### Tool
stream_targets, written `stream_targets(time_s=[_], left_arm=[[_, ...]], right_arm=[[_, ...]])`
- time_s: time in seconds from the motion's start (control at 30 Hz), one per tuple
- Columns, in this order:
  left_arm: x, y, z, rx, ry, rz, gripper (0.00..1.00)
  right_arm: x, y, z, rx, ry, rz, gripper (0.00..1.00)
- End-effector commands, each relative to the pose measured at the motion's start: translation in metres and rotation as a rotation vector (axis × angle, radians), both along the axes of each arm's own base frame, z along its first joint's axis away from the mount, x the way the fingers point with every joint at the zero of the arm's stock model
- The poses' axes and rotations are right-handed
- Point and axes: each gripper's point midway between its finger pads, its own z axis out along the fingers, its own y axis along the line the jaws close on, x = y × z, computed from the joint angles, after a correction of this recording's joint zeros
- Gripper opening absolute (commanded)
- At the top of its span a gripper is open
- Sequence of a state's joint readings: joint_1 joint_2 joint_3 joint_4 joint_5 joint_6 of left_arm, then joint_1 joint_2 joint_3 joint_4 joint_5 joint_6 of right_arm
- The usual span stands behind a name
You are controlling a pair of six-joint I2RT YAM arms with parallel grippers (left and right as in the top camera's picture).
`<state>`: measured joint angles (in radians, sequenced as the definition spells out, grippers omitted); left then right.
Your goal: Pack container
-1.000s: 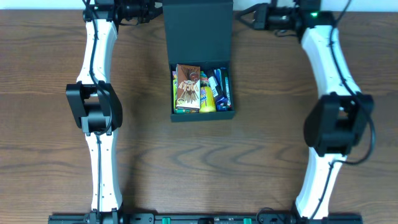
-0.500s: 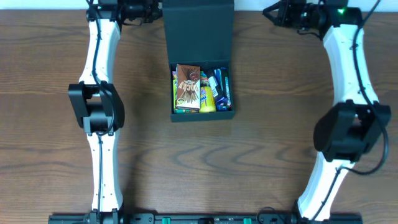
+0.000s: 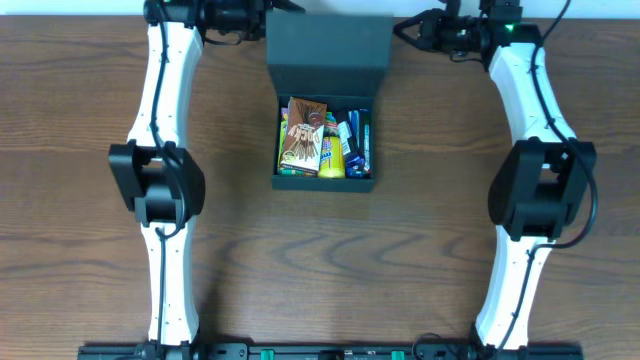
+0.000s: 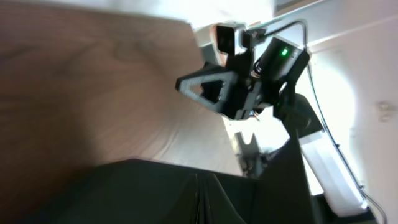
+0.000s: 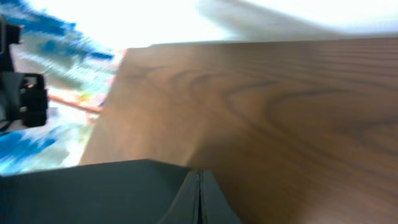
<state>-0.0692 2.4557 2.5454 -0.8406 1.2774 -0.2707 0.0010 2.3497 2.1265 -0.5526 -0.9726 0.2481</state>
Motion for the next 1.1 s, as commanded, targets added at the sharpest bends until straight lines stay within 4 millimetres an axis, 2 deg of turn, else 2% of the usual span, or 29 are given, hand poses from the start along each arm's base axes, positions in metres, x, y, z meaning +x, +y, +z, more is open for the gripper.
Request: stream_targets(time_s=[0.0, 0.17, 0.37, 0.47, 0.57, 0.63, 0.77, 0.93, 1.07], left_arm=[[-0.006, 0.011, 0.023, 0.125, -0.191, 0.031, 0.06], [-0.019, 0.022, 0.018, 0.255, -0.196, 0.052, 0.06], [-0.024, 0.036, 0.003, 0.384, -0.143, 0.098, 0.06], [-0.029, 0.046, -0.012, 0.468, -0.107, 0.109, 0.06], [-0.038, 0.056, -0.027, 0.563, -0.073, 0.097, 0.06], [-0.045, 0.06, -0.035, 0.612, -0.064, 0.075, 0.06], [-0.056, 0.069, -0.046, 0.693, -0.035, 0.049, 0.06], [-0.07, 0.074, -0.051, 0.709, 0.029, 0.03, 0.06], [-0.079, 0.074, -0.053, 0.713, 0.061, 0.009, 0.06]], right_arm=[[-0.018, 0.022, 0.017, 0.089, -0.023, 0.127, 0.01], [-0.03, 0.028, 0.023, 0.145, 0.006, 0.182, 0.01], [-0.034, 0.025, 0.011, 0.107, 0.054, 0.157, 0.01], [-0.04, 0.016, -0.011, -0.011, 0.133, 0.096, 0.02], [-0.056, 0.007, -0.029, -0.184, 0.201, 0.056, 0.01], [-0.068, 0.002, -0.032, -0.273, 0.221, 0.054, 0.01], [-0.089, -0.005, -0.02, -0.408, 0.225, 0.045, 0.02], [-0.099, -0.015, 0.023, -0.475, 0.143, -0.008, 0.01], [-0.105, -0.018, 0.049, -0.48, 0.09, -0.028, 0.02]])
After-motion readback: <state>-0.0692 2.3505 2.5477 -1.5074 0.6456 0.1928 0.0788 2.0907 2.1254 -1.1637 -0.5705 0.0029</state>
